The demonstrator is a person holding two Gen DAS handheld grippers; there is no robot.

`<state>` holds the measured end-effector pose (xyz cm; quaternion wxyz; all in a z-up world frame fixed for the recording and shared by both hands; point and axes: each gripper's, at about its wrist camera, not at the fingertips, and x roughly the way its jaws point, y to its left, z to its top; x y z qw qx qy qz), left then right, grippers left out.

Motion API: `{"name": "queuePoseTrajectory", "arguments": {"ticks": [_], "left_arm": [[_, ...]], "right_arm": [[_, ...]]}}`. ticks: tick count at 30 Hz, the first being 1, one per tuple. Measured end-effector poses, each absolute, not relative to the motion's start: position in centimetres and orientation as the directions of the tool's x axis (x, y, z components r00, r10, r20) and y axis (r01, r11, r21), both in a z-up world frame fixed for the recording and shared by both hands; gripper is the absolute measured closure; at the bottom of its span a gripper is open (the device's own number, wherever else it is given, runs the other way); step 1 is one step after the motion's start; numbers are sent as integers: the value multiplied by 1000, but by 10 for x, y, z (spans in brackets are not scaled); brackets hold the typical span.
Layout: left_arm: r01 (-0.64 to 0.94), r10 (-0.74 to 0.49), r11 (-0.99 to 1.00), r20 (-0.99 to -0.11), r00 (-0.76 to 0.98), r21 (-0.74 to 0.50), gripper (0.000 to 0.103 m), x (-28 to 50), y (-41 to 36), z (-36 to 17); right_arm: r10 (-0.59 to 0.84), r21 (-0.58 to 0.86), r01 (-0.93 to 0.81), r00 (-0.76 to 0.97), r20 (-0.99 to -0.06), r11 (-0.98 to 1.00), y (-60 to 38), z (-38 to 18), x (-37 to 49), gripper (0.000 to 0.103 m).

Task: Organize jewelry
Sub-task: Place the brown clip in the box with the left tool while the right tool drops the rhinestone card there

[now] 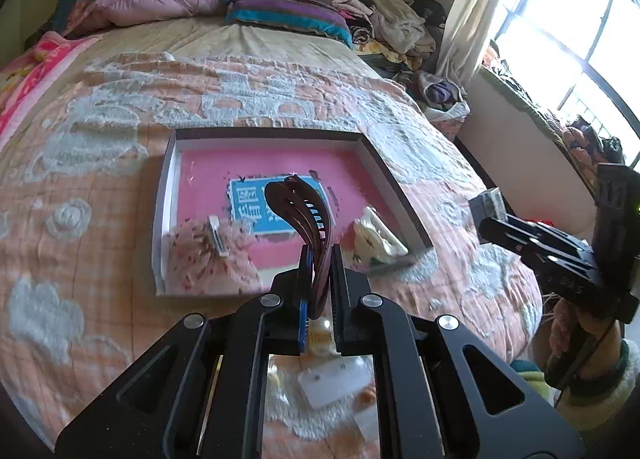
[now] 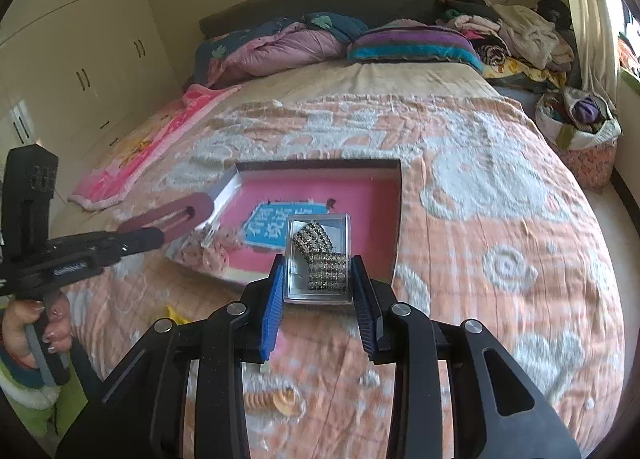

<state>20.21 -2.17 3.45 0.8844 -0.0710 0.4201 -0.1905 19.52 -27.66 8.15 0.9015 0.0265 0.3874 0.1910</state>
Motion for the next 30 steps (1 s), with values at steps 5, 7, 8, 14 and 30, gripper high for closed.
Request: {"name": "queuePoseTrajectory", "arguments": {"ticks": [5,7,8,14,30], "left_arm": [[276,-383,923,-722,576,-269,100,220,-29,29],[280,-376,925,-724,578,-257,100,226,-33,26],[282,-372,926,-726,578,-250,100,229,-35,25],[291,-364,928,-738,568,-234,100,247,-46,14],[309,-331,933,-777,536,-184,100,275,-59,-28]], "right_arm": [[363,186,-329,635,-682,926,-273,87,216,72],[364,187,-330,635,-681,925,-271,87,225,72],[362,185,-330,635,-682,926,-270,87,229,72],[358,183,-328,626,-693,927,-266,82,253,72],[304,159,-290,572,-762,944,-256,32,304,72]]}}
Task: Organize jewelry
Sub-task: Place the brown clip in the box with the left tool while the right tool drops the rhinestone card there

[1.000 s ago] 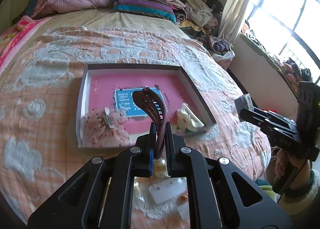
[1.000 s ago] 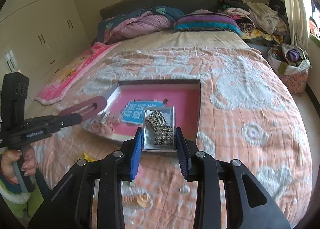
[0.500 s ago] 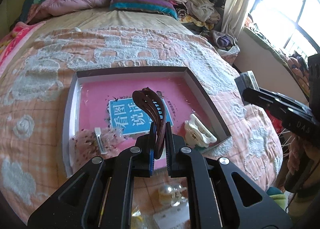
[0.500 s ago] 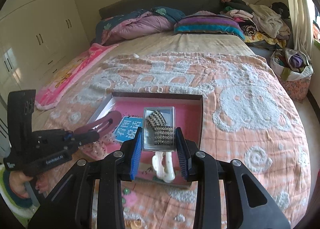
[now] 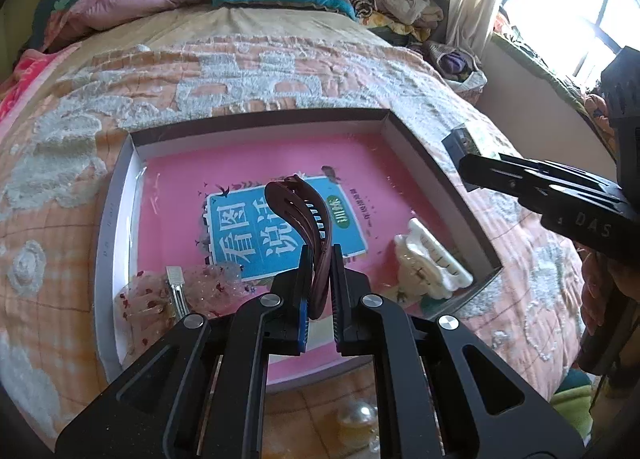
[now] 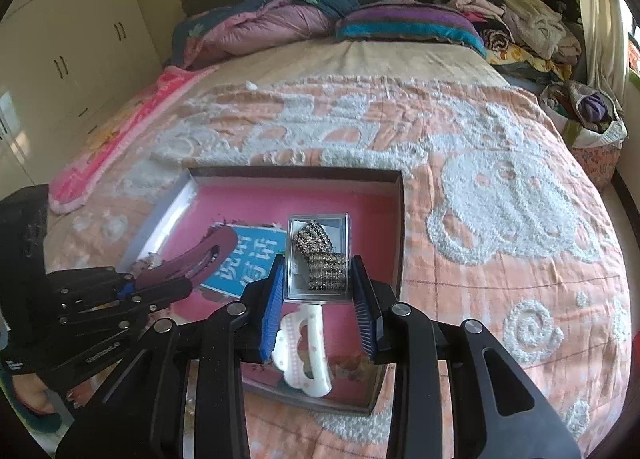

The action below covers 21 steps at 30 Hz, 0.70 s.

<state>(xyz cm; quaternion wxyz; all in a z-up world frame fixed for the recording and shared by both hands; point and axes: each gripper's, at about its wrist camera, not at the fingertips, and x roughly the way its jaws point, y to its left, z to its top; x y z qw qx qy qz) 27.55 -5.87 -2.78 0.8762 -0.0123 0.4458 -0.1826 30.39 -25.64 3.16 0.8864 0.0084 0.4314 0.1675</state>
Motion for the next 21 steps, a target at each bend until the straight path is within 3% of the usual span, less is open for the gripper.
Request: {"name": "queuePoseTrajectory", "arguments": {"ticks": [10,12,16,19,21], "left_arm": [[319,-323,931,-802,503,-175,100,276,-58,-42],[316,-325,931,-808,492,-182,95,276,-57,-43],[313,-324,932,-810,488,-184,83,272,-56,-43],[305,-325,933,-813,482,-192,77,268,-55,-42],[299,-322,935,-814,484,-192,67,266,-54,-40]], "right_arm": [[291,166,-270,530,-796,948,-251,2,316,71],[291,176,-258,527,-798,950,-252,-1,315,70],[300,204,-231,540,-786,951,-259,5,307,42],[311,226,-218,559,-769,949,-264,16,297,31],[310,227,-213,578,-755,950,-267,25,289,24]]}}
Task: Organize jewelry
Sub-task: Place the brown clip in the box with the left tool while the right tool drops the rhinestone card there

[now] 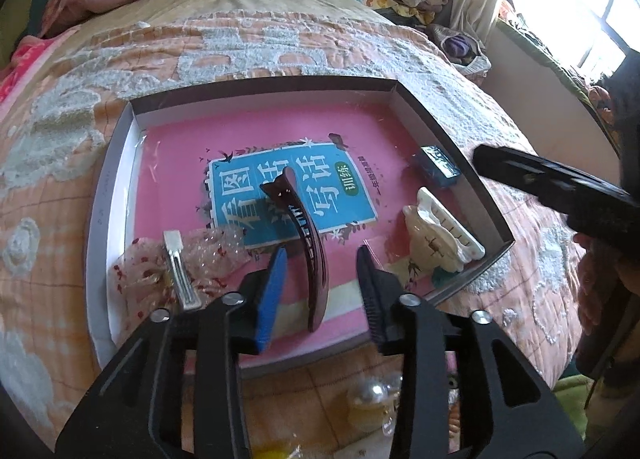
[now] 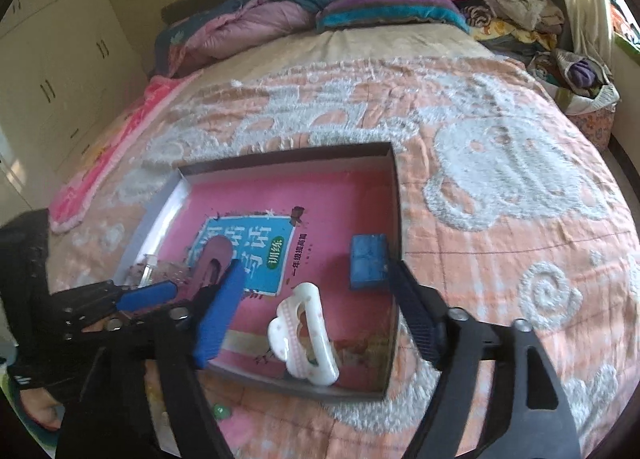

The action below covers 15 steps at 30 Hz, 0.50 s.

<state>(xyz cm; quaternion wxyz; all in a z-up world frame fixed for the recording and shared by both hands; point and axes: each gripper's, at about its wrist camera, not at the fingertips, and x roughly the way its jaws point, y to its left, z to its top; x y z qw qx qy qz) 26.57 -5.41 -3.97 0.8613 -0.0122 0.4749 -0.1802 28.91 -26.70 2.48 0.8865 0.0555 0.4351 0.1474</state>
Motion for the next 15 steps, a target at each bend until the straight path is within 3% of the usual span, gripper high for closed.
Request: {"name": "queuePoseTrajectory", "arguments": {"ticks": [4,8,12,15], "left_arm": [[289,-319,938,-809,493,-194,50,258,-52,-31],[280,-318,940,-801,508,-196,37,249,-49,-19],[273,-326,940,-782,531,-207,16,238,-45,-1],[265,-320,943,-771,551,-202,10,228,-41,12]], "right_arm": [[307,229,-204,611,-730,952,-274,41,272,14],[303,227,-200,634,-712,953,-278,55,258,12],[298,221,-200,661,-688,955,-283,71,243,12],[302,226,-201,682,-666,953,-287,84,230,11]]}}
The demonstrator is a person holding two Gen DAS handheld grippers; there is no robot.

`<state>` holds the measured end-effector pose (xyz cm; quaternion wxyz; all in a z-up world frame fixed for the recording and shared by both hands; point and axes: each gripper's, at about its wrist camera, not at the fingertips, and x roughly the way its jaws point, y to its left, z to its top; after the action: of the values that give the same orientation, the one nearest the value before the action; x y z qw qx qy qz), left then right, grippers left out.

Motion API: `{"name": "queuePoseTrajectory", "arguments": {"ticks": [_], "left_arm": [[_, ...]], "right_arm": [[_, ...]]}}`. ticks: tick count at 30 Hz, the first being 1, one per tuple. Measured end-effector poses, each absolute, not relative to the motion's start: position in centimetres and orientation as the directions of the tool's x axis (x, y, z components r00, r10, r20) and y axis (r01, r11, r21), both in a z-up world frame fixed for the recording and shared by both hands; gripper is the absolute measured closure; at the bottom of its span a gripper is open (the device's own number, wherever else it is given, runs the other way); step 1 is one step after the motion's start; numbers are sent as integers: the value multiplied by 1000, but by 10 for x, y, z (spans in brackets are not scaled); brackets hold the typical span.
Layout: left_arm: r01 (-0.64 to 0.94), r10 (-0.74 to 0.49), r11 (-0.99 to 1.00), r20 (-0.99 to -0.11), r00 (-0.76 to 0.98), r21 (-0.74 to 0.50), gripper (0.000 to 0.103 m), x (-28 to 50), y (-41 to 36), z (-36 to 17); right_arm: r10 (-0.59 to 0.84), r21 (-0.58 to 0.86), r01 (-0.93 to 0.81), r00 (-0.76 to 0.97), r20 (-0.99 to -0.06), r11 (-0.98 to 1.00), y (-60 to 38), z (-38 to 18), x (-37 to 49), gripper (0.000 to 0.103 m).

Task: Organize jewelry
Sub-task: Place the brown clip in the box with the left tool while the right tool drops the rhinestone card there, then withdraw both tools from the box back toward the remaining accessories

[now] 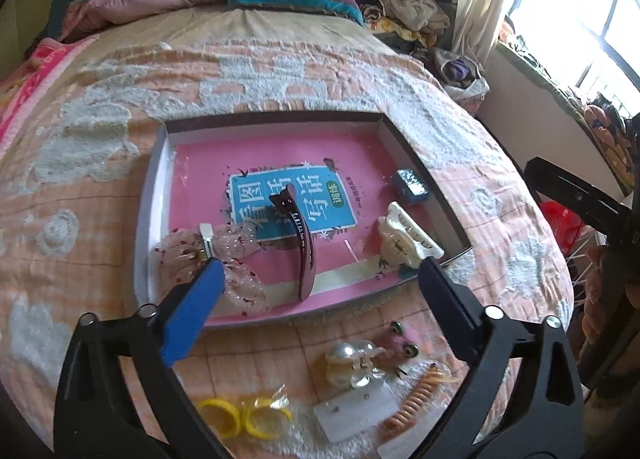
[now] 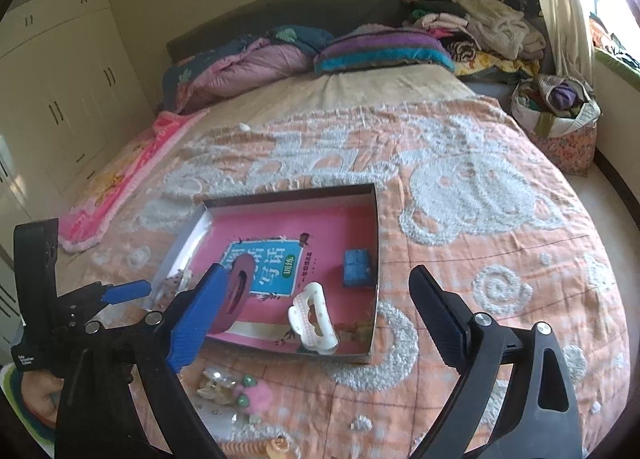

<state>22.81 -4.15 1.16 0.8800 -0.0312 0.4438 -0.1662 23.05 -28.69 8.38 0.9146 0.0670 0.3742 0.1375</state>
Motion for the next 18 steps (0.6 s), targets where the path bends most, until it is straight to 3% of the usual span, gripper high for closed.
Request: {"name": "queuePoseTrajectory", "arguments": {"ticks": [18], "left_arm": [[218,-292,956,-708,644,-196,9,168,-15,62]], "right_arm": [[329,196,-264,768,-549,944,-291,153,154,5]]}}
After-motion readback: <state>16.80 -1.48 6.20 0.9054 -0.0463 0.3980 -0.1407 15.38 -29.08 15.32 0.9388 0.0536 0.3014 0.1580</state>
